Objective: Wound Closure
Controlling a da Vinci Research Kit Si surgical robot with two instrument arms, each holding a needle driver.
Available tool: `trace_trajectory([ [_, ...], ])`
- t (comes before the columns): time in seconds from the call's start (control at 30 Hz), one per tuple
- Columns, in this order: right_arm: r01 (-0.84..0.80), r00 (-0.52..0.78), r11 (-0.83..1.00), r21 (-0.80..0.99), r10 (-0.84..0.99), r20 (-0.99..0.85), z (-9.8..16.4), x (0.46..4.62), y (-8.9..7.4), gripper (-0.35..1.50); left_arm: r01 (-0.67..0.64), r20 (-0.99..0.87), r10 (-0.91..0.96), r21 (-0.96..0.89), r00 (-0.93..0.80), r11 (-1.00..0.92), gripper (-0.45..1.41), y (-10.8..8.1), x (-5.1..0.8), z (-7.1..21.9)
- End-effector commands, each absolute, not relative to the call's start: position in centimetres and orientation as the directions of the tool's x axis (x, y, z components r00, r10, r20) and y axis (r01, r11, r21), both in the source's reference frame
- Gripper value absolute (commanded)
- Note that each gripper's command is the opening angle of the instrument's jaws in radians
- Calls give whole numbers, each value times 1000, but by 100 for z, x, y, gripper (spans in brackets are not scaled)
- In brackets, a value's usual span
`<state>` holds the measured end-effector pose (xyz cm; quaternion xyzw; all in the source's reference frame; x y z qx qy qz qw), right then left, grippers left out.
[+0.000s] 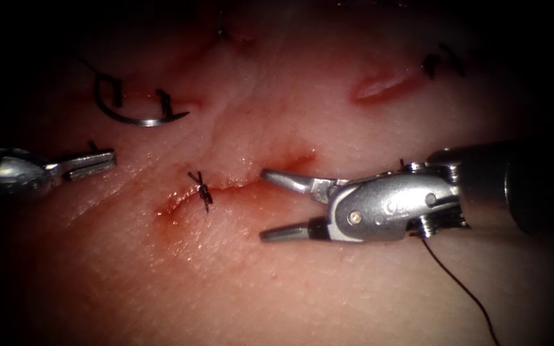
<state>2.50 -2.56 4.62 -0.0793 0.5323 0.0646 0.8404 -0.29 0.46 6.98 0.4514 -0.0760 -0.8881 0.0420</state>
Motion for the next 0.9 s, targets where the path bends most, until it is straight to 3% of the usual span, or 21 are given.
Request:
trace_trajectory([
  [0.03,-201,427,977,-66,27,-904,465,248,-257,147,8,-808,-106,124,-580,-992,-45,43,-32,711],
  [0.2,-215,442,974,-64,39,-896,460,243,-264,147,-63,-831,124,-107,-542,-992,-45,26,-24,728],
  [0.27,-216,441,974,-62,41,-896,459,244,-266,147,-129,-812,282,-252,-512,-959,-1,21,-22,730],
  [0.33,-220,443,974,-62,43,-896,457,248,-267,147,-244,-705,478,-413,-525,-877,56,17,-16,727],
  [0.37,-220,443,974,-61,44,-896,457,248,-268,147,-274,-661,511,-436,-549,-858,71,16,-11,725],
  [0.63,-217,444,974,-60,44,-895,457,247,-267,147,-291,-592,562,-494,-578,-820,63,9,8,684],
  [0.9,-210,449,976,-58,44,-892,456,247,-270,147,-250,-659,493,-433,-567,-866,58,43,-7,636],
])
